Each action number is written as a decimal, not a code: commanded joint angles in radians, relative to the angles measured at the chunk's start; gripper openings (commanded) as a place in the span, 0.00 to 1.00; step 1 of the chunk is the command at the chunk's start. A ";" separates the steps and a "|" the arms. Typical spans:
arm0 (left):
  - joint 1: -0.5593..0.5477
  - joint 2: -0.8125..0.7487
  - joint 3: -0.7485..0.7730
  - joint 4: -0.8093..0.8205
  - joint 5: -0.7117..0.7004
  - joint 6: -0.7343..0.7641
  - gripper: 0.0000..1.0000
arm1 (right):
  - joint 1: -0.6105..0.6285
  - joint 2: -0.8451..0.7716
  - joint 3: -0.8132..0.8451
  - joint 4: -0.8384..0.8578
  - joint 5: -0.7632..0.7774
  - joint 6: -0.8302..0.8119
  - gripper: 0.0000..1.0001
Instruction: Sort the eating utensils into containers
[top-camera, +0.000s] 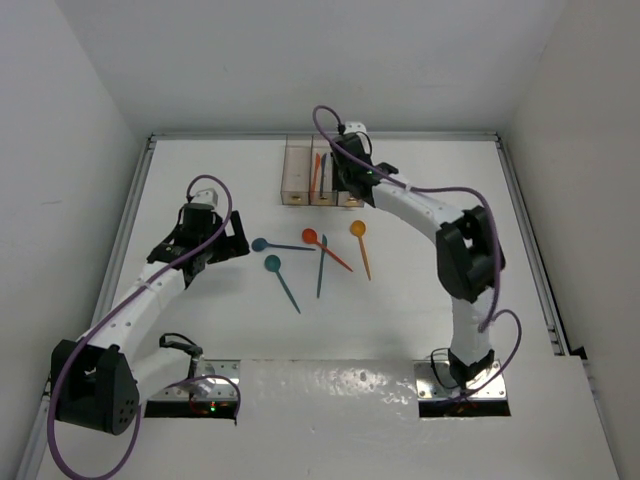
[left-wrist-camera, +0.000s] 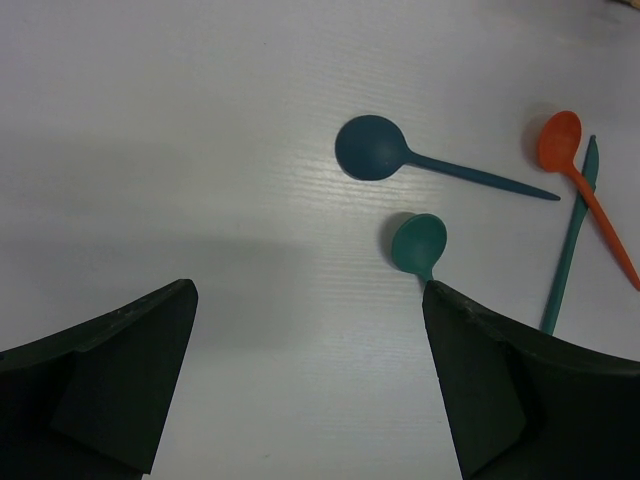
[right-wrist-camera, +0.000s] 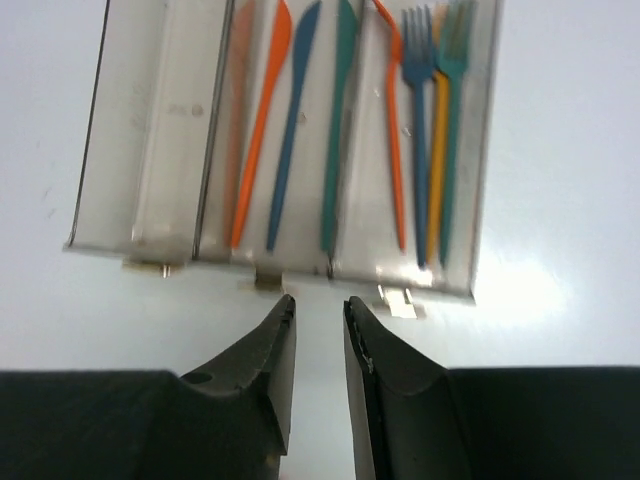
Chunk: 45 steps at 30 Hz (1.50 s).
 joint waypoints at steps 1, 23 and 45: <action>-0.010 -0.020 0.028 0.013 -0.017 -0.001 0.94 | 0.058 -0.162 -0.114 -0.068 0.074 0.098 0.26; -0.010 -0.054 0.035 -0.016 -0.111 -0.047 0.95 | 0.348 -0.057 -0.292 -0.212 0.063 0.406 0.38; -0.010 -0.066 0.031 -0.015 -0.097 -0.044 0.95 | 0.345 -0.203 -0.448 -0.158 -0.053 0.336 0.00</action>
